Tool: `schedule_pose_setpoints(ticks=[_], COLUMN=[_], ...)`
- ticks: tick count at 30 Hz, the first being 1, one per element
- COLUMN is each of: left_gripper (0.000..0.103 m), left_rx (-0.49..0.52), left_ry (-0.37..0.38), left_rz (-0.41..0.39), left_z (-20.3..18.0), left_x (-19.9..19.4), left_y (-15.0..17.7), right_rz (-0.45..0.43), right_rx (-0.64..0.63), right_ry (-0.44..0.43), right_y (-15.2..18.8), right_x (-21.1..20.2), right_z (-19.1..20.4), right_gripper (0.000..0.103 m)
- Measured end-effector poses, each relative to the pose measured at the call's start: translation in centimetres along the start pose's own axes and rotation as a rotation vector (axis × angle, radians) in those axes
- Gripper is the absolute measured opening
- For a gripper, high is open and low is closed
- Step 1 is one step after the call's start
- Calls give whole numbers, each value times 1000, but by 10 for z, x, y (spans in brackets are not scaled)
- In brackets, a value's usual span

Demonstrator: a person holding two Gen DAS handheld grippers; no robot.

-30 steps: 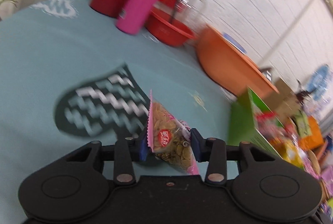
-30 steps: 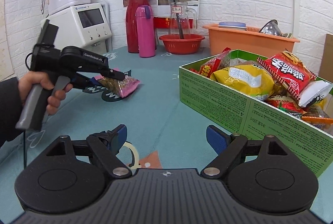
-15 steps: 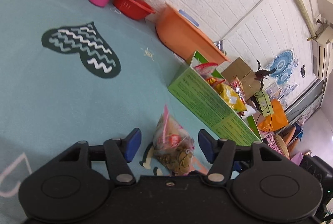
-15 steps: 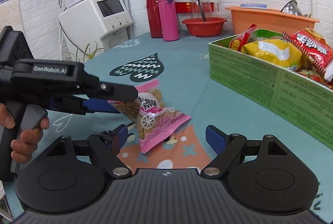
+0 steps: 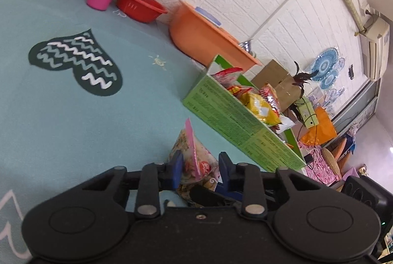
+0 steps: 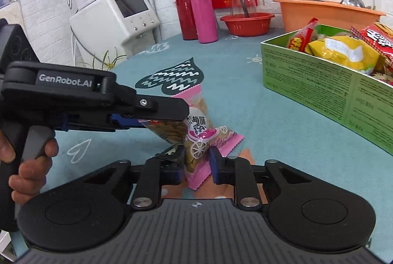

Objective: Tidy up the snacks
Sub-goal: 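Carry the pink-edged bag into the green box and open both grippers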

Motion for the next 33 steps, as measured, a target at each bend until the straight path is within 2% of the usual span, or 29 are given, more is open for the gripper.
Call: schedule_pose_setpoints(ticks=[8, 20, 21, 22, 24, 25, 27, 28, 29, 31, 32, 33], left_gripper=[72, 71, 71, 72, 71, 73, 84, 99, 103, 103, 103, 103], left_rx=[92, 183, 185, 185, 188, 204, 235, 226, 198, 133, 121, 122], left_ry=[106, 188, 192, 205, 210, 206, 135, 111, 107, 118, 118, 115], left_rz=[-45, -64, -60, -50, -38, -43, -67, -69, -62, -43, -24, -7], left_z=[-47, -101, -103, -104, -107, -108, -105, -100, -91, -75, -70, -65], left_x=[7, 63, 70, 77, 94, 100, 115, 118, 119, 112, 106, 99], left_y=[-23, -72, -76, -79, -86, -88, -93, -94, -94, -92, -89, -85], right_rz=[-136, -335, -346, -360, -382, -389, -352, -346, -348, -325, -302, -276], right_rx=[62, 88, 84, 77, 64, 38, -24, -18, -2, 46, 57, 59], right_ry=[45, 160, 173, 173, 198, 242, 341, 349, 326, 255, 217, 176], right_y=[-18, -63, -68, -73, -84, -87, -91, -88, -84, -73, -66, -59], right_x=[-31, -52, -50, -49, -44, -40, -27, -28, -29, -35, -38, -41], right_z=[-23, -79, -85, -90, -100, -102, -107, -114, -117, -125, -126, -124], right_gripper=[30, 24, 21, 11, 11, 11, 13, 15, 19, 36, 38, 46])
Point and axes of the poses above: each gripper's, at about its wrist camera, not at the fingertips, and x roughly the way its jaws point, z to its left, y to its underside, the point moved 2 cm from there along x, roughly the way its jaws point, and after that the axes turned 3 degrees about y, right-handed, at the moved point
